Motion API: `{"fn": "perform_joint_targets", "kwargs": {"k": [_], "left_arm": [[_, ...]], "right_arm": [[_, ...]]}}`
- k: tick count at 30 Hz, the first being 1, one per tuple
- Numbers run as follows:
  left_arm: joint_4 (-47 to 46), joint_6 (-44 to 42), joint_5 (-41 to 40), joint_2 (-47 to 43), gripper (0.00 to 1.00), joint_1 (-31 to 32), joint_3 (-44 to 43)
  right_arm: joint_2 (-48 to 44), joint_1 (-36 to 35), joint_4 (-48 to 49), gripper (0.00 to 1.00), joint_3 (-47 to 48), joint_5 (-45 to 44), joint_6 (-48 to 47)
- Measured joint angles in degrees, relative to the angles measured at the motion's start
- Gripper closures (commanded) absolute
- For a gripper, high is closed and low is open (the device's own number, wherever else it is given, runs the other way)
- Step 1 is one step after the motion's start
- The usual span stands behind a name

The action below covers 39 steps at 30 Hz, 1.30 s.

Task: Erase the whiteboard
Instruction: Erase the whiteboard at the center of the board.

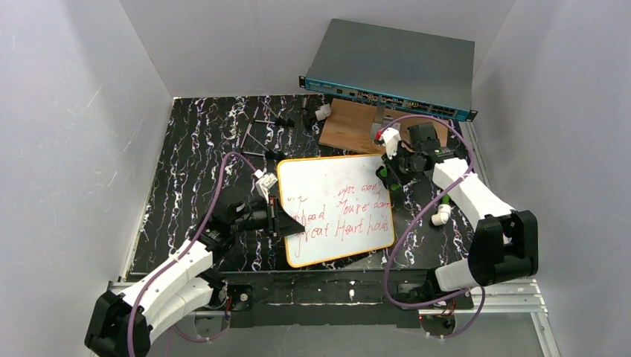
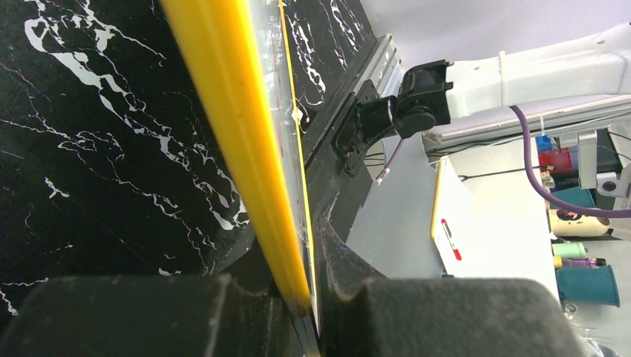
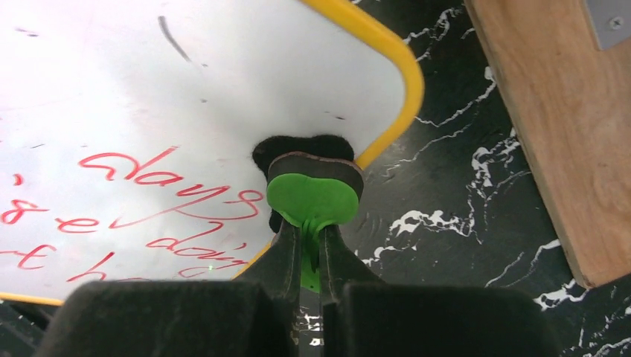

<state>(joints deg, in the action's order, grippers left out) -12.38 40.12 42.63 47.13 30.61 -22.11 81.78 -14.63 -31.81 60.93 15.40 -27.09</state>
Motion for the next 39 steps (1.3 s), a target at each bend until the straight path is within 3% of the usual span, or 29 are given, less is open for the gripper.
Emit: {"fn": "perform_joint_targets", "kwargs": {"k": [5, 15, 22, 29, 39], "left_arm": [[0.0, -0.3, 0.2, 0.0, 1.0, 0.0, 0.0], [-1.0, -2.5, -0.1, 0.0, 1.0, 0.0, 0.0], [0.0, -0.9, -0.1, 0.0, 1.0, 0.0, 0.0], [0.4, 0.8, -0.2, 0.0, 1.0, 0.0, 0.0], [-0.1, -0.4, -0.3, 0.0, 1.0, 0.0, 0.0]], "right_arm": [[-0.3, -1.3, -2.8, 0.99, 1.0, 2.6, -0.5], [5.7, -3.3, -3.9, 0.99, 15.8, -0.9, 3.3], [5.1, -3.0, -0.1, 0.99, 9.7, -5.2, 2.8], [1.4, -2.5, 0.3, 0.99, 0.8, -4.1, 1.1], [1.4, -3.0, -0.6, 0.99, 3.4, -7.1, 1.9]]}}
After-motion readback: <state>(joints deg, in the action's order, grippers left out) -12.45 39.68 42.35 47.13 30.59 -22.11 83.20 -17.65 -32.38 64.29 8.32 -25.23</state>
